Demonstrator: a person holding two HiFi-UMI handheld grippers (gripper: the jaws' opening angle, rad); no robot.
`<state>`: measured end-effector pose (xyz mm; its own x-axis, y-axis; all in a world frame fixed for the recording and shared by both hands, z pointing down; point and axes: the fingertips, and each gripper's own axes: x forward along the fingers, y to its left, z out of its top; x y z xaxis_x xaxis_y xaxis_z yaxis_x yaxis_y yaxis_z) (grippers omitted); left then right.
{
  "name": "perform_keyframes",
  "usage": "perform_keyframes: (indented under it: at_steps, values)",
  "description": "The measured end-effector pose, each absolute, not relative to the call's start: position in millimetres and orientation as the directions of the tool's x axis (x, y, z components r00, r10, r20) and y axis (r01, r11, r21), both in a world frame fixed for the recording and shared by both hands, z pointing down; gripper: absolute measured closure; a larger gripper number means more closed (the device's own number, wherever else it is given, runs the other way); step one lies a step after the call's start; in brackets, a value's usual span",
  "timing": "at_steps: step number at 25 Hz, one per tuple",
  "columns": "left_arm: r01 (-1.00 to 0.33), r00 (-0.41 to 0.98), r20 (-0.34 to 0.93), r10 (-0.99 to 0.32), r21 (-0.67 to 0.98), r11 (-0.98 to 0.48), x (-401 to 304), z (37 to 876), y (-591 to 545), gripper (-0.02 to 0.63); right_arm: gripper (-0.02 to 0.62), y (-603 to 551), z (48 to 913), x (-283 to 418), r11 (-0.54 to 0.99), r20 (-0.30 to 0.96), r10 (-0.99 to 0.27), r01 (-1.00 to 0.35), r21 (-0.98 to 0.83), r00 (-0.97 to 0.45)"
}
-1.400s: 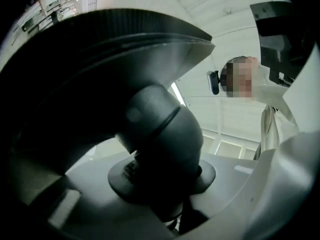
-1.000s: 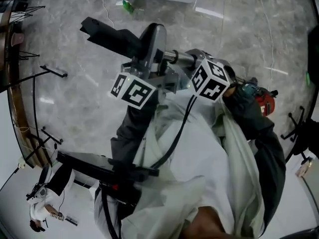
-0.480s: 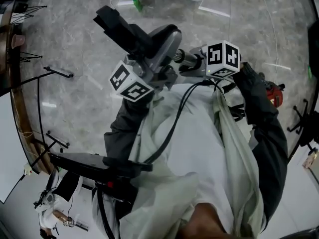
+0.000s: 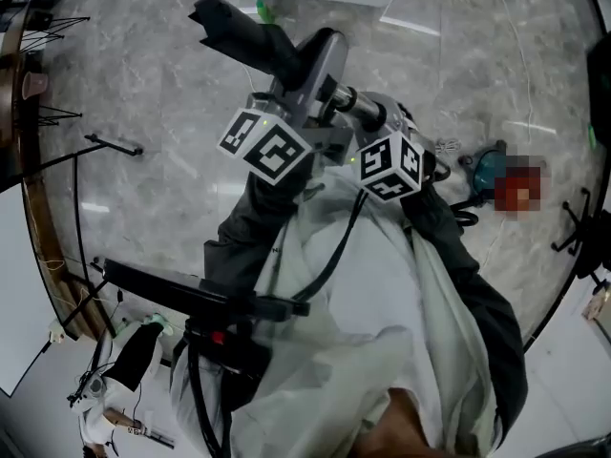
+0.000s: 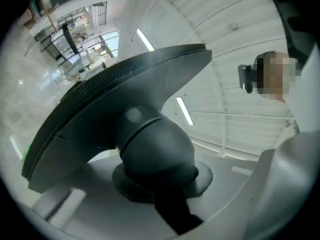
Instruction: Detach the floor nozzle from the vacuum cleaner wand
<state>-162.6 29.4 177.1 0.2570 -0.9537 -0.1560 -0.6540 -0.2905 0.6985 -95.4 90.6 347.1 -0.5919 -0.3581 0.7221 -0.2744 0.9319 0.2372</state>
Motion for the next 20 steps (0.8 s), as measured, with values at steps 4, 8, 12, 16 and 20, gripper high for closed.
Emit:
perform_keyframes:
  at_steps: [4, 8, 12, 16, 20]
  values:
    - [-0.587, 0.501, -0.363, -0.786, 0.525, -0.617, -118.2, 147.6, 51.9, 0.531, 0.557, 132.3, 341.3, -85.1, 0.99, 0.669, 0.139, 0.089, -0.109, -0.73]
    - [-0.557, 0.592, -0.4, -0.7, 0.425, -0.713, -72.9, 137.3, 55.6, 0.531, 0.558, 155.1, 329.8, -51.5, 0.835, 0.5, 0.548, 0.415, -0.36, -0.67]
    - [-0.615, 0.438, -0.334, -0.835, 0.566, -0.549, -89.4, 166.7, 30.5, 0.532, 0.56, 130.7, 351.5, -50.1, 0.9, 0.589, 0.435, 0.304, -0.312, -0.681]
    - [-0.673, 0.195, -0.198, -0.961, 0.686, -0.278, -125.8, 200.9, 18.3, 0.534, 0.56, 91.5, 375.9, -60.7, 1.0, 0.73, 0.006, 0.004, -0.004, -0.683]
    - [-0.66, 0.065, -0.099, -0.993, 0.742, -0.117, -151.8, 230.8, 21.2, 0.534, 0.56, 76.4, 395.9, -67.1, 0.967, 0.746, -0.252, -0.138, 0.213, -0.617]
